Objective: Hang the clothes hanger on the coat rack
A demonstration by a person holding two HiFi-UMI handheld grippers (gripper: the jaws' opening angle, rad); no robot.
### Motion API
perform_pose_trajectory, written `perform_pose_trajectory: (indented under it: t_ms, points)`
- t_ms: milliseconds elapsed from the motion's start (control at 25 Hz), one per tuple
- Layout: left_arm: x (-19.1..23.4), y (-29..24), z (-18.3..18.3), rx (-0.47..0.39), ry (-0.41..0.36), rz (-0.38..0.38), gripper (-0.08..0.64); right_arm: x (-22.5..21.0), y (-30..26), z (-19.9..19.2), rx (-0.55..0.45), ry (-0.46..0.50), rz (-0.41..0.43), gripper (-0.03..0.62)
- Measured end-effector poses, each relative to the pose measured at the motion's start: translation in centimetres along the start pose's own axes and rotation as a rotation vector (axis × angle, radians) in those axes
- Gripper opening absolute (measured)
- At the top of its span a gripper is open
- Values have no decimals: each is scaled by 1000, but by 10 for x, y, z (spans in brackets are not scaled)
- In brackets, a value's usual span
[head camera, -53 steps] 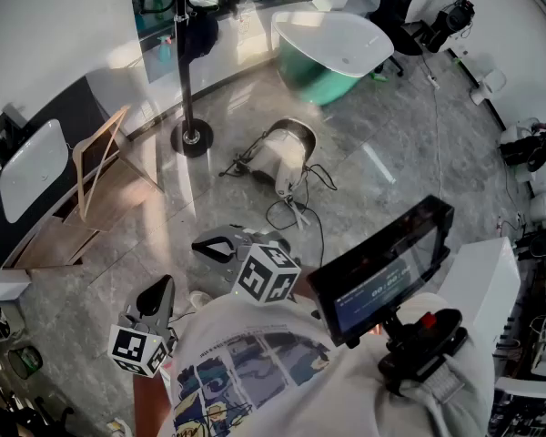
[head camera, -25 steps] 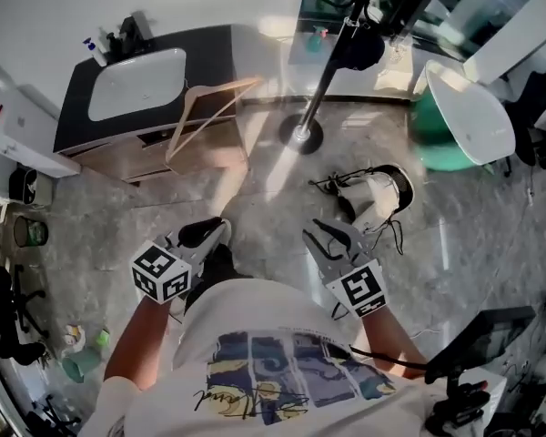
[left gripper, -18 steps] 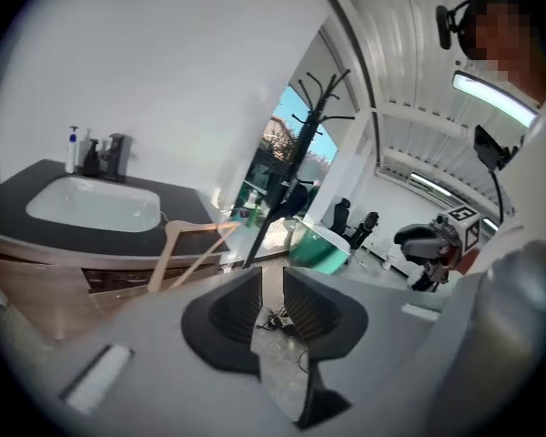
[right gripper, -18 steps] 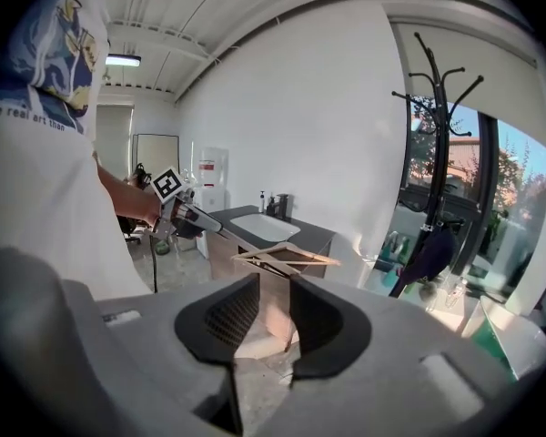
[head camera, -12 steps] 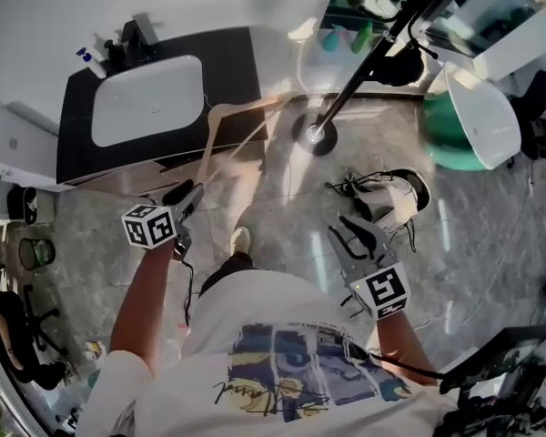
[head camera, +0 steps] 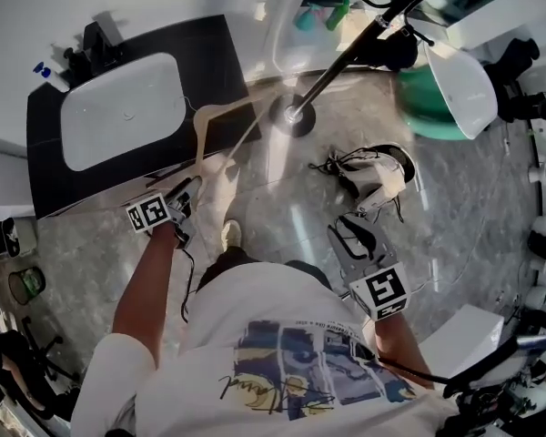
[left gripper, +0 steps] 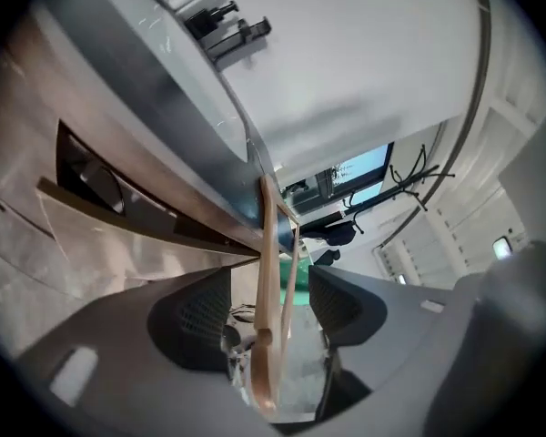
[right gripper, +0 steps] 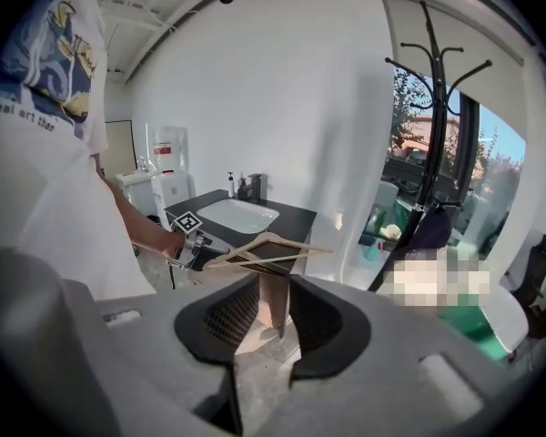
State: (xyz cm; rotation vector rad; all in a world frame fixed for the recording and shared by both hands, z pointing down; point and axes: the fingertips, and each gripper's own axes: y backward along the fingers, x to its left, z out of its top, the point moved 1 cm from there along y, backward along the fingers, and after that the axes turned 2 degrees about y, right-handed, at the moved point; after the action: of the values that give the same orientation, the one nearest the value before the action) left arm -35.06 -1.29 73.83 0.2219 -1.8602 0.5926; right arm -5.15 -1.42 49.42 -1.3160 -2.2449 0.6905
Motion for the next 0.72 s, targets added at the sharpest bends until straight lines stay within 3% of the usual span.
perform_pose_trajectory:
  t_ms: [200,320,400,560,720]
  points:
    - [0,-28,-5,-27,188,-161,254,-2,3,-4,56,-12,-49,101]
    - [-13,-37,-3,-50,321,-291,196,-2,2,-2,74,-19,-61,101]
    - [-20,-40,-4,-48,374,-346,114,0,1,-4,86,-22,-66,101]
    - [-34,-43,-2,-19,371,-402,45,2,-2,-7,103,-27,-76,101]
    - [-51,-44,-5,61,238,-373,35,2,-3,-9,106,-40,-83,101]
